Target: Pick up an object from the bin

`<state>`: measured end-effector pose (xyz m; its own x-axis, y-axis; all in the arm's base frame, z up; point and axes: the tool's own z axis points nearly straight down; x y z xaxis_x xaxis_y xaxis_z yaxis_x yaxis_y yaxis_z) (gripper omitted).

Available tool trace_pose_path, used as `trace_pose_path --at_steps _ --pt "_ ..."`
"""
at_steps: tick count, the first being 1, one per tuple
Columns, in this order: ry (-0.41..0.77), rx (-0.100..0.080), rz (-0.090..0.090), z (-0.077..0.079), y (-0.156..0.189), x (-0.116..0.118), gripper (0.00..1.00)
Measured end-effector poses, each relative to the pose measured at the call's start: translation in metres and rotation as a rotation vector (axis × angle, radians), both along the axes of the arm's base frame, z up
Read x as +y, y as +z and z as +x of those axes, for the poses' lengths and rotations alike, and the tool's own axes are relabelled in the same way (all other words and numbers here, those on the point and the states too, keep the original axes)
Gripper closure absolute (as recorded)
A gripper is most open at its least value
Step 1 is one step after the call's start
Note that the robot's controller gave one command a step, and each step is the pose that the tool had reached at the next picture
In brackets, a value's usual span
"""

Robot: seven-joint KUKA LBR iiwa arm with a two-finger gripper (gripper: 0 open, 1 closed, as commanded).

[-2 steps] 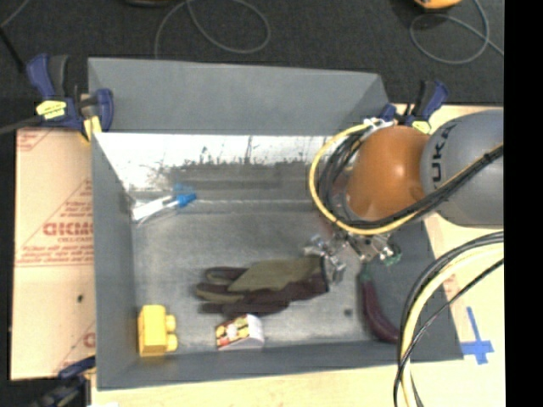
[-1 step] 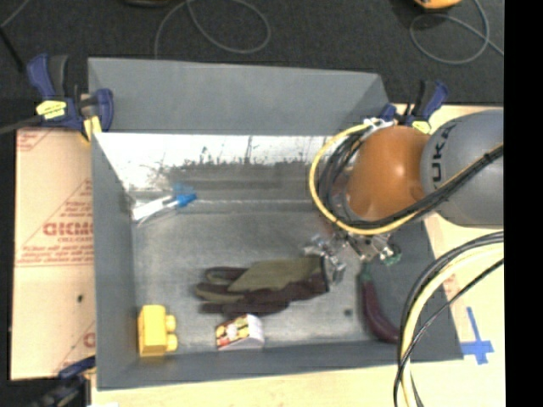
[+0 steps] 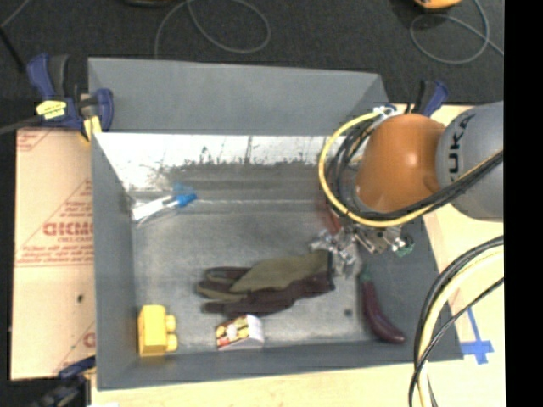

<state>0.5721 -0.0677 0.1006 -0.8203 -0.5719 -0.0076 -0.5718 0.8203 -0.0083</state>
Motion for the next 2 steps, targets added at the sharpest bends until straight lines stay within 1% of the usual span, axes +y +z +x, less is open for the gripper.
trace_pose_path --at_steps 1,2 --pt "0.145 -0.017 -0.006 0.029 0.01 -0.006 1.0" --pt "0.501 -0.008 -0.01 -0.026 0.184 -0.028 1.0"
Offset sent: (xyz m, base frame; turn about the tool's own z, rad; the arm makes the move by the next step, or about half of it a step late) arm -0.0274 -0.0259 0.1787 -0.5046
